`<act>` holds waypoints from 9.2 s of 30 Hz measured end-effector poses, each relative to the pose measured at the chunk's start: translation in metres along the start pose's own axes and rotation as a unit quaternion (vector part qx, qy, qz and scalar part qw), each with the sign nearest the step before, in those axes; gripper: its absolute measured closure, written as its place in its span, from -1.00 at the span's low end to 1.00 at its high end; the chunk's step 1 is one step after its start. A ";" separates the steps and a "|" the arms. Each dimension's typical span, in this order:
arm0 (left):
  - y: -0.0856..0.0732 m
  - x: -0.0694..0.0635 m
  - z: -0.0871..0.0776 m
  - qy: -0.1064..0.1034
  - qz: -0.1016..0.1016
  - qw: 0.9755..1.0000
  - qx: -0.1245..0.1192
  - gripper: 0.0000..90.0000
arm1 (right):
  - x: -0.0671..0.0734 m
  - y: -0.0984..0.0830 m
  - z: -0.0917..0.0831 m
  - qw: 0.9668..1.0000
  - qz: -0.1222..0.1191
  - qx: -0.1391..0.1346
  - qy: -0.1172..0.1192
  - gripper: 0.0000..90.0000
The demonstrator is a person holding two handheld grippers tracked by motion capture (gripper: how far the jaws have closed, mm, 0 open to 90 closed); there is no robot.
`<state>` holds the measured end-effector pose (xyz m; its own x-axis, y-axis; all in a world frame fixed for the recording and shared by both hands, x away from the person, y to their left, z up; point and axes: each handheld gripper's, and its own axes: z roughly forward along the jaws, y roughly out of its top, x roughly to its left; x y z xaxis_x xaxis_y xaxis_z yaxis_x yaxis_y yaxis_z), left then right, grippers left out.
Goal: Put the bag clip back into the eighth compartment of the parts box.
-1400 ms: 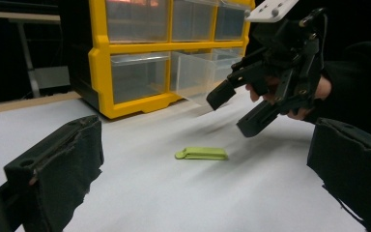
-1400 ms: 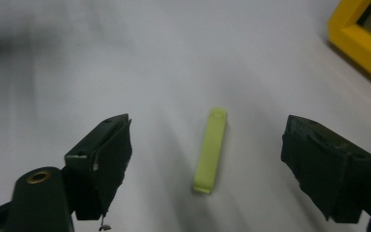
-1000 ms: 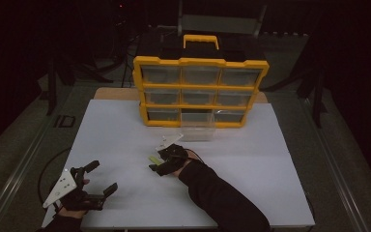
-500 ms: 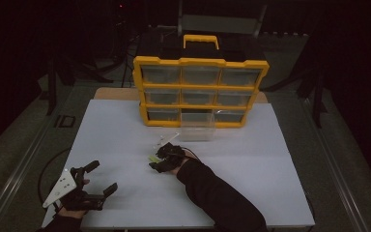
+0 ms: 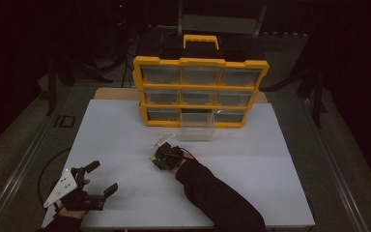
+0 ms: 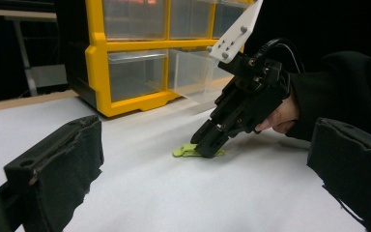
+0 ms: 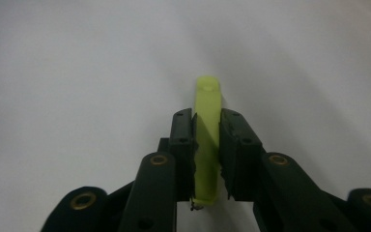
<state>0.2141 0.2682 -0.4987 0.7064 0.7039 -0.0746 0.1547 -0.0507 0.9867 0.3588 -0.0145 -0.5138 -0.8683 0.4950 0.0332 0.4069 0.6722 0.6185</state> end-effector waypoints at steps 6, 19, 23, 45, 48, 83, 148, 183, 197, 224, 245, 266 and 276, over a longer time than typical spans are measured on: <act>0.000 0.000 0.000 0.000 0.001 1.000 0.001 -1.00 | 0.003 0.001 0.000 1.000 -0.002 0.005 -0.012 0.75; 0.000 0.000 0.000 0.000 0.000 1.000 0.002 -1.00 | 0.010 0.007 -0.009 0.999 -0.036 0.019 0.005 0.75; 0.000 0.000 0.000 0.000 0.000 1.000 0.002 -1.00 | 0.009 0.009 -0.017 0.999 -0.040 0.016 0.008 0.75; -0.001 0.000 0.001 0.000 0.002 1.000 0.004 -1.00 | -0.009 0.009 -0.072 0.999 -0.050 0.002 0.000 0.75; -0.001 0.000 0.001 0.001 0.001 1.000 0.004 -1.00 | -0.012 0.010 -0.079 0.999 -0.052 -0.001 0.001 0.75; -0.001 0.000 0.001 0.004 0.001 1.000 0.004 -1.00 | -0.059 0.016 -0.156 0.997 -0.042 -0.036 -0.055 0.75; -0.002 0.001 0.001 0.002 -0.002 1.000 0.007 -1.00 | -0.134 0.008 -0.148 0.996 0.006 -0.032 -0.086 0.75; -0.002 0.001 0.002 0.001 -0.006 1.000 0.010 -1.00 | -0.132 0.014 -0.146 0.997 0.044 -0.036 -0.055 -0.58; -0.002 0.001 0.002 0.001 -0.007 1.000 0.010 -1.00 | -0.131 0.003 -0.154 0.996 0.054 -0.058 -0.046 -0.82; -0.002 0.000 0.003 0.001 -0.007 1.000 0.010 -1.00 | -0.130 -0.038 -0.186 0.988 0.073 -0.096 -0.091 -0.81; -0.002 0.000 0.003 0.001 -0.007 1.000 0.010 -1.00 | -0.119 -0.084 -0.185 0.985 0.097 -0.108 -0.093 -0.81; -0.002 0.001 0.004 -0.001 -0.007 1.000 0.011 -1.00 | -0.094 -0.132 -0.177 0.984 0.086 -0.127 -0.086 -0.81; -0.002 0.001 0.004 0.000 -0.008 1.000 0.011 -1.00 | -0.082 -0.153 -0.173 0.985 0.080 -0.130 -0.081 -0.81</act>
<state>0.2168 0.2663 -0.5014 0.7043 0.7042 -0.0897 0.1801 -0.0550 0.9821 0.3187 -0.2539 -0.4752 -0.7343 0.6780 0.0339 0.4299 0.4257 0.7962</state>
